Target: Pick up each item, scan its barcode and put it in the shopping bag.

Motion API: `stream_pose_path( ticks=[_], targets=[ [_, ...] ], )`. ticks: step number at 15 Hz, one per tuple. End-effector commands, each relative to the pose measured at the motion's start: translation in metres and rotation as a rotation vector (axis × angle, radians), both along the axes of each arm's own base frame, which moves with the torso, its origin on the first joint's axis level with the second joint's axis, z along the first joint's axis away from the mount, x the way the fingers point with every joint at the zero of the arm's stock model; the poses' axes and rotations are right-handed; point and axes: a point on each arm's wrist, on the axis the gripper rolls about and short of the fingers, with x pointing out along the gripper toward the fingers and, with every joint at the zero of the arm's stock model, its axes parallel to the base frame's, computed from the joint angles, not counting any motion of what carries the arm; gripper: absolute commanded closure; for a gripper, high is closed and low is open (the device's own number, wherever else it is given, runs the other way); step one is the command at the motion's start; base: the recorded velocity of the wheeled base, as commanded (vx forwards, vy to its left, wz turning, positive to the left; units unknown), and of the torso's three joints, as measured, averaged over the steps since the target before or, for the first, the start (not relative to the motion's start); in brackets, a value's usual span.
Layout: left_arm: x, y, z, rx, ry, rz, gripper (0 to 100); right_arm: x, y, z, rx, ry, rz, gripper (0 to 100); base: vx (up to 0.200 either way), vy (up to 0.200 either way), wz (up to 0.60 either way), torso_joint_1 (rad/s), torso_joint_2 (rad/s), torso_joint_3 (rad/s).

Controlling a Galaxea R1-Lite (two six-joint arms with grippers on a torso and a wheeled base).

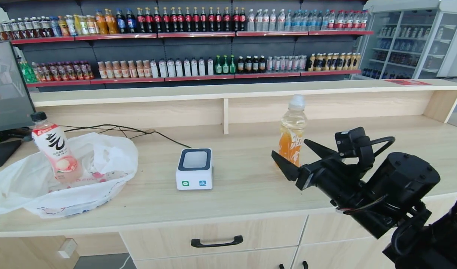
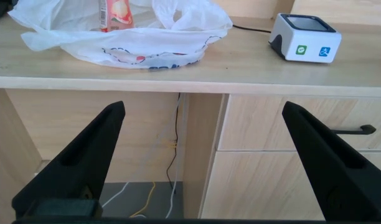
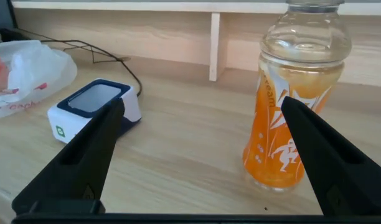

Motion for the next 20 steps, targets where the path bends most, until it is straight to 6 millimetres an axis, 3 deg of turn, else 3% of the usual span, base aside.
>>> stream_pose_path(
  ticks=[1,3,8,12,20],
  targets=[
    [0.0,0.0,0.0,0.0,0.0,0.0,0,0.011,-0.005,-0.007,-0.015,0.012,-0.035,0,0.0,0.0,0.0,0.0,0.0,0.0],
    [0.0,0.0,0.0,0.0,0.0,0.0,0,0.017,-0.014,-0.008,-0.016,0.014,-0.068,0,0.0,0.0,0.0,0.0,0.0,0.0],
    [0.0,0.0,0.0,0.0,0.0,0.0,0,0.036,-0.012,-0.021,-0.025,0.032,-0.091,0,0.0,0.0,0.0,0.0,0.0,0.0],
    [0.0,0.0,0.0,-0.001,0.0,0.0,0,0.056,-0.028,-0.023,-0.018,0.019,-0.159,0,0.0,0.0,0.0,0.0,0.0,0.0],
    [0.0,0.0,0.0,0.002,0.0,0.0,0,0.071,-0.016,-0.039,-0.024,0.038,-0.141,0,0.0,0.0,0.0,0.0,0.0,0.0]
  ],
)
